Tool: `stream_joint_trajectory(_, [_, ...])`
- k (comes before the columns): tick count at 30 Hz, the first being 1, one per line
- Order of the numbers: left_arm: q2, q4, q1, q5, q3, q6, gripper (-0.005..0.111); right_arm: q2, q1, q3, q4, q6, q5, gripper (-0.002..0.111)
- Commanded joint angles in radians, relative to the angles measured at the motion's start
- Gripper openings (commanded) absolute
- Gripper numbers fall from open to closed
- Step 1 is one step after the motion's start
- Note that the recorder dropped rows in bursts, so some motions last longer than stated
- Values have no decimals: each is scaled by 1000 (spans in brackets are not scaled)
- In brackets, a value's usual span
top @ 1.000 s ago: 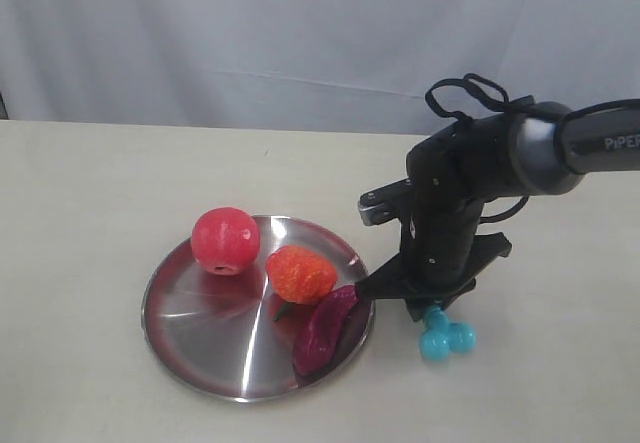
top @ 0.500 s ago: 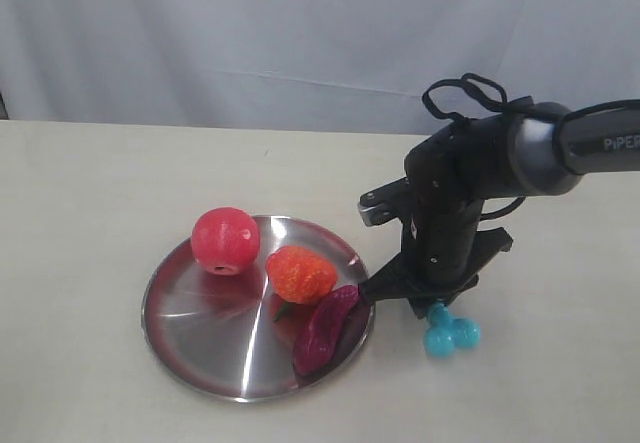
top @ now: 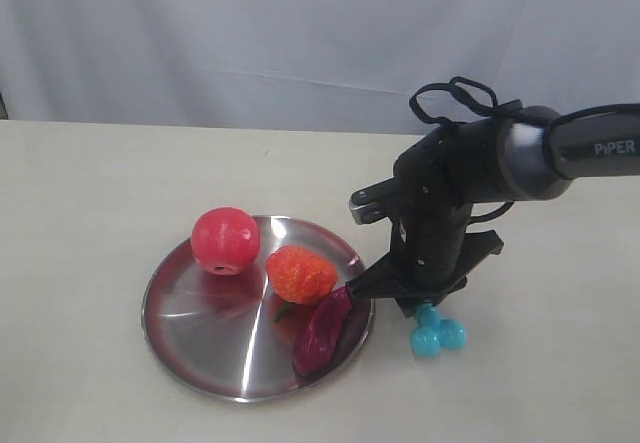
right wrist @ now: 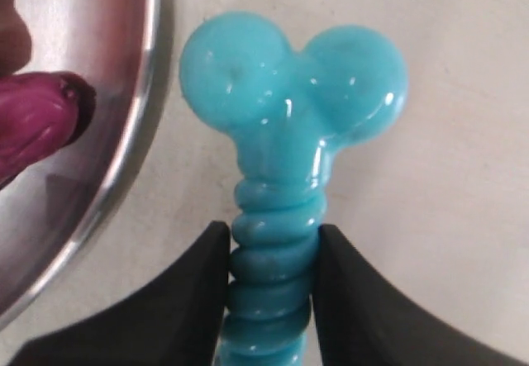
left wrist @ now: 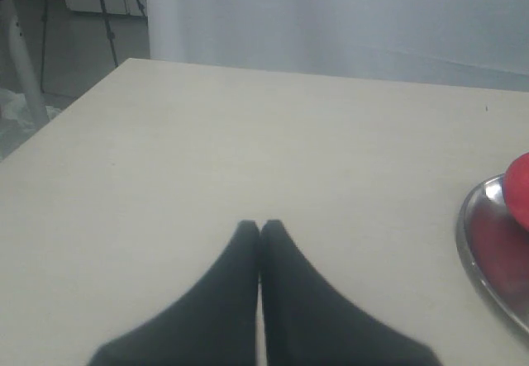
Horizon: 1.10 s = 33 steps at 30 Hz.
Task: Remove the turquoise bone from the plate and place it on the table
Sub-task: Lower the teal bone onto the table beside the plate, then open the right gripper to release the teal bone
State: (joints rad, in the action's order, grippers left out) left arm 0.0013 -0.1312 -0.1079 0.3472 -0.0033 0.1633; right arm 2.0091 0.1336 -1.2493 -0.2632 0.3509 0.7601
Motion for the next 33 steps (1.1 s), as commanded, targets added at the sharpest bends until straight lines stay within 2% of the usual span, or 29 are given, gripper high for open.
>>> stream_joint_trajectory(1, [-1, 0, 7, -1, 3, 1, 0, -3, -1, 1, -9, 8, -2, 37])
stream_joint_trajectory(5, [-1, 0, 7, -1, 3, 1, 0, -3, -1, 1, -9, 3, -1, 61])
stream_joint_trajectory(7, [-1, 0, 7, -1, 3, 1, 0, -3, -1, 1, -9, 0, -1, 68])
stream_joint_trajectory(14, [-1, 0, 7, -1, 3, 1, 0, -3, -1, 1, -9, 0, -4, 68])
stream_joint_trajectory(15, [-1, 0, 7, -1, 3, 1, 0, -3, -1, 1, -9, 0, -4, 66])
stream_joint_trajectory(18, [-1, 0, 7, -1, 3, 1, 0, -4, -1, 1, -27, -2, -4, 36])
stream_joint_trajectory(19, [-1, 0, 7, -1, 3, 1, 0, -4, -1, -4, -27, -10, -4, 22])
stream_joint_trajectory(21, [-1, 0, 7, -1, 3, 1, 0, -15, -1, -6, -27, -18, -8, 4])
stream_joint_trajectory(22, [-1, 0, 7, -1, 3, 1, 0, -25, -1, -6, -25, -18, -18, 0])
stream_joint_trajectory(30, [-1, 0, 7, -1, 3, 1, 0, -156, -1, -6, 32, -63, 0, 1])
stream_joint_trajectory(32, [-1, 0, 7, -1, 3, 1, 0, -158, -1, -6, 32, -71, 22, 10])
stream_joint_trajectory(33, [-1, 0, 7, -1, 3, 1, 0, -153, -1, -6, 30, -71, 31, 20])
